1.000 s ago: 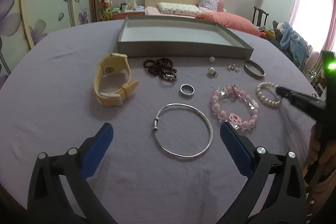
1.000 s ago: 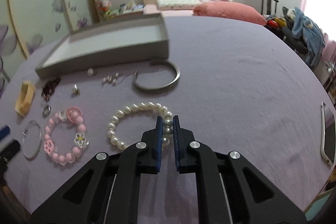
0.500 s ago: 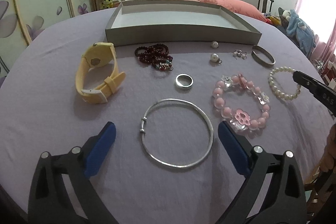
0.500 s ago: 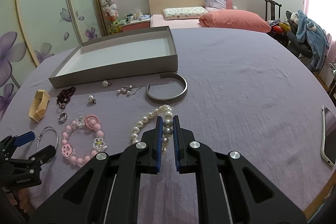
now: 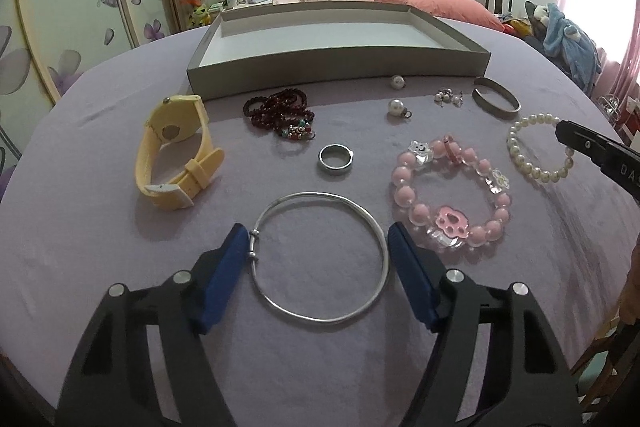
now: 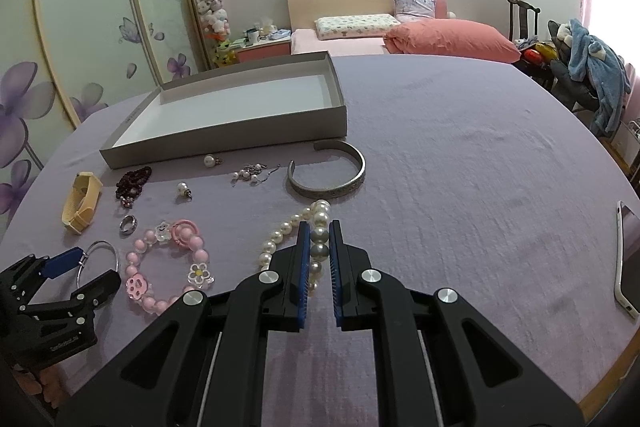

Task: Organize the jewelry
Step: 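Carry the pearl bracelet and silver bangle into the grey tray and release both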

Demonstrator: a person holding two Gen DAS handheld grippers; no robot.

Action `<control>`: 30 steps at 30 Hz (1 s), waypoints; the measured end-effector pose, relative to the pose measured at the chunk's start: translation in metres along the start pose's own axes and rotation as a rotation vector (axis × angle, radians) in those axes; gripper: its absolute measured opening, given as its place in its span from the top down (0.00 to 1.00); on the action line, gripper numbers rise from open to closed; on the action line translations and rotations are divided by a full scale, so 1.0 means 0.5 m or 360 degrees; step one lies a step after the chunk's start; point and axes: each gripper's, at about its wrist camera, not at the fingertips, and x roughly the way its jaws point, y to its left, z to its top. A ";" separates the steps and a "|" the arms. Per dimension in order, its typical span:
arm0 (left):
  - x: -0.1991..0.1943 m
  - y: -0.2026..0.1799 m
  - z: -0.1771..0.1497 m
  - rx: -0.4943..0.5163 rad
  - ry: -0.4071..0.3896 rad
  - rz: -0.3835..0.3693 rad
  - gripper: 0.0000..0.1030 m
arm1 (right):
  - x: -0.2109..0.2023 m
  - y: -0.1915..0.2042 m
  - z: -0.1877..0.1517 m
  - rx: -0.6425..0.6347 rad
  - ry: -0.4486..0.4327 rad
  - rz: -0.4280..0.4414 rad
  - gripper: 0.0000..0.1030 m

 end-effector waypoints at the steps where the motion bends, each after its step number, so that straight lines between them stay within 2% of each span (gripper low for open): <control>1: -0.001 0.001 0.000 0.0004 -0.0005 -0.0005 0.32 | -0.001 0.001 0.000 0.0001 -0.0003 0.0001 0.90; 8: -0.022 0.037 -0.003 -0.0106 -0.0058 -0.0069 0.33 | -0.032 0.007 0.009 -0.0009 -0.0093 0.0054 0.90; 18: -0.125 0.110 0.013 -0.0213 -0.0293 0.0008 0.33 | -0.080 0.030 0.043 -0.0081 -0.0272 0.0121 0.90; 30: -0.176 0.123 0.026 -0.0225 -0.0414 0.0010 0.33 | -0.084 0.046 0.049 -0.0109 -0.0309 0.0135 0.90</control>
